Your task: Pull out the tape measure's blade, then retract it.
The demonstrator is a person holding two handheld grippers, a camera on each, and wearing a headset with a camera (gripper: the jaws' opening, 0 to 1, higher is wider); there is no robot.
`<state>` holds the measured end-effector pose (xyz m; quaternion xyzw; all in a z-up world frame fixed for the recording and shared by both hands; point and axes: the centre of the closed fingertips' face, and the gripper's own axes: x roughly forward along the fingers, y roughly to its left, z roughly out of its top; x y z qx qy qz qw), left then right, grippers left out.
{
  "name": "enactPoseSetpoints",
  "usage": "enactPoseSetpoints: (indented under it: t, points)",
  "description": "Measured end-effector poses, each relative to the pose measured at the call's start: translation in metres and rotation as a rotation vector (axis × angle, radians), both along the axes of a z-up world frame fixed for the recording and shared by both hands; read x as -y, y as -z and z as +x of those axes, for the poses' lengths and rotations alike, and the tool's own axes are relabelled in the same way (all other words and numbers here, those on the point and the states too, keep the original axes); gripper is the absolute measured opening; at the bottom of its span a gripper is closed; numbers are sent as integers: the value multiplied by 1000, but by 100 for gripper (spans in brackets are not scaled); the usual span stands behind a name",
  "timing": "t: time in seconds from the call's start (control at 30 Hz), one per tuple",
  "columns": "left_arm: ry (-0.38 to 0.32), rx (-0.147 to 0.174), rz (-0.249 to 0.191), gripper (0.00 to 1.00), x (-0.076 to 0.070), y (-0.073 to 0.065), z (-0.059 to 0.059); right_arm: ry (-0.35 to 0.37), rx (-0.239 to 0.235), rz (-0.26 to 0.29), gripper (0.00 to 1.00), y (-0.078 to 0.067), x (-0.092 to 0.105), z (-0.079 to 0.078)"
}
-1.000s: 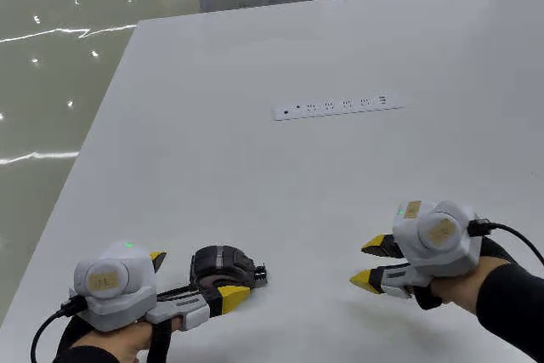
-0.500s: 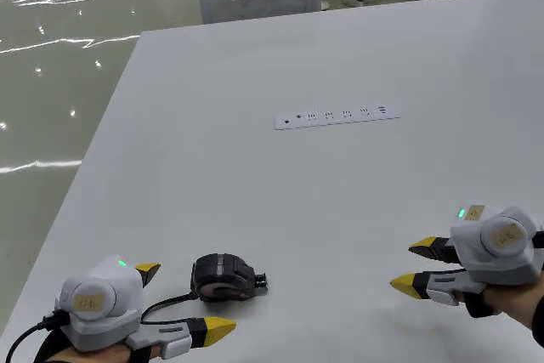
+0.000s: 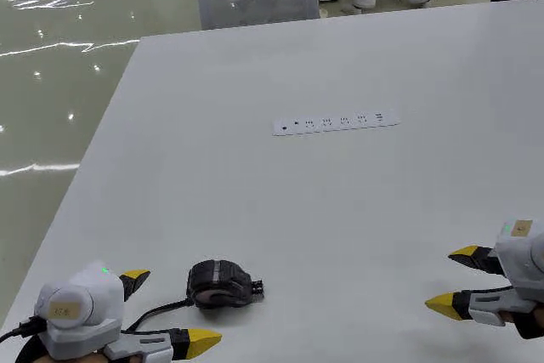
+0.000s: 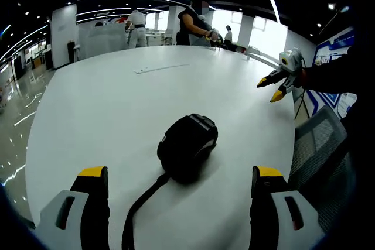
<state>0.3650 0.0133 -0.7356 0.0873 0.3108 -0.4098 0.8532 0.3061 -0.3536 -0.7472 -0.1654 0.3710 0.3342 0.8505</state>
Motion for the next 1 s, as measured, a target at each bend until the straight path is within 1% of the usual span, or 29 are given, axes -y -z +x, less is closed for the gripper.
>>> enactPoseSetpoints:
  t: [0.07, 0.1, 0.17, 0.23, 0.3, 0.4, 0.43, 0.47, 0.53, 0.63, 0.7, 0.73, 0.87, 0.9, 0.93, 0.97, 1.0]
  points:
    - [-6, 9, 3, 99, -4, -1, 2, 5, 3, -1, 52, -1, 6, -3]
    - [-10, 15, 7, 99, -7, 0, 3, 8, 4, -5, 53, -4, 8, -6]
    - [-13, 6, 1, 99, -9, 0, 2, 13, 9, -13, 54, -6, 13, -8]
    - [-16, 10, 9, 99, -12, 0, 1, 40, 9, 2, 56, -9, 19, -9]
    - [-22, 14, 8, 99, -16, -2, -1, 66, 9, 18, 59, -12, 24, -10]
    - [-27, 16, 6, 99, -20, -3, -1, 68, 15, 27, 63, -16, 28, -12]
    - [-31, 24, 9, 99, -21, -4, 0, 61, 20, 31, 65, -17, 28, -12]
    - [-32, 24, 18, 99, -22, -4, -1, 60, 25, 32, 67, -17, 30, -13]
    - [-24, 48, 39, 99, -24, -5, -1, 68, 17, 49, 72, -17, 31, -15]
    - [-18, 48, 39, 99, -25, -7, -6, 77, 16, 49, 78, -18, 35, -18]
    - [-18, 53, 40, 99, -27, -7, -7, 76, 20, 45, 82, -18, 37, -20]
    - [-19, 53, 39, 99, -29, -7, -7, 80, 20, 43, 85, -18, 38, -21]
    - [-33, 55, 25, 99, -31, -9, -7, 117, 21, 82, 97, -23, 43, -23]
    - [-34, 54, 24, 99, -31, -9, -7, 113, 20, 84, 99, -23, 43, -24]
    - [-37, 57, 27, 99, -32, -9, -8, 109, 17, 83, 99, -23, 44, -26]
    - [-48, 58, 34, 99, -34, -8, -7, 107, 24, 79, 99, -22, 45, -26]
    - [-51, 53, 32, 99, -33, -9, -9, 106, 27, 80, 99, -22, 46, -27]
